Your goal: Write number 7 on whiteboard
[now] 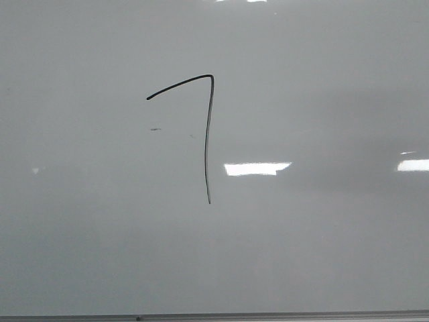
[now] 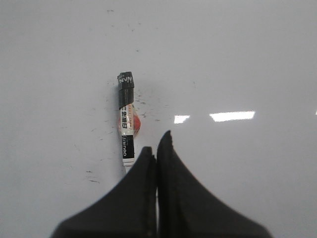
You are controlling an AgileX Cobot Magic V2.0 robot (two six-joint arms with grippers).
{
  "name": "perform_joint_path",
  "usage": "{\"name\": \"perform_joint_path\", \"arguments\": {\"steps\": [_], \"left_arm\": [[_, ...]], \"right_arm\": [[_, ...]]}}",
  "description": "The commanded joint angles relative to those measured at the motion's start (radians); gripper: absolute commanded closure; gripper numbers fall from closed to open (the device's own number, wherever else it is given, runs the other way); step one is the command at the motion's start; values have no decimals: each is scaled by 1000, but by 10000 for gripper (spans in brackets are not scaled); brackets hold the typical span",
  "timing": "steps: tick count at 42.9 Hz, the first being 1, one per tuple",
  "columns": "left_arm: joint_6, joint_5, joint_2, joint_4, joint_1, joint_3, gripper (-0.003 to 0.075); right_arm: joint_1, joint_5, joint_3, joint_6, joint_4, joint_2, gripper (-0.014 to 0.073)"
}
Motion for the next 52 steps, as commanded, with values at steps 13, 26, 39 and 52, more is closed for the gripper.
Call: {"name": "perform_joint_path", "arguments": {"steps": [13, 26, 39, 52], "left_arm": [[-11, -87, -15, -1, 2, 5, 741], [-11, -87, -15, -1, 2, 5, 741], [-11, -87, -15, -1, 2, 5, 741], [-11, -87, -15, -1, 2, 5, 741]], "right_arm": [[-4, -67, -29, 0, 15, 4, 661], [-4, -67, -29, 0, 15, 4, 661], [-24, -282, 36, 62, -129, -65, 661], [-126, -444, 307, 393, -378, -262, 661]]}}
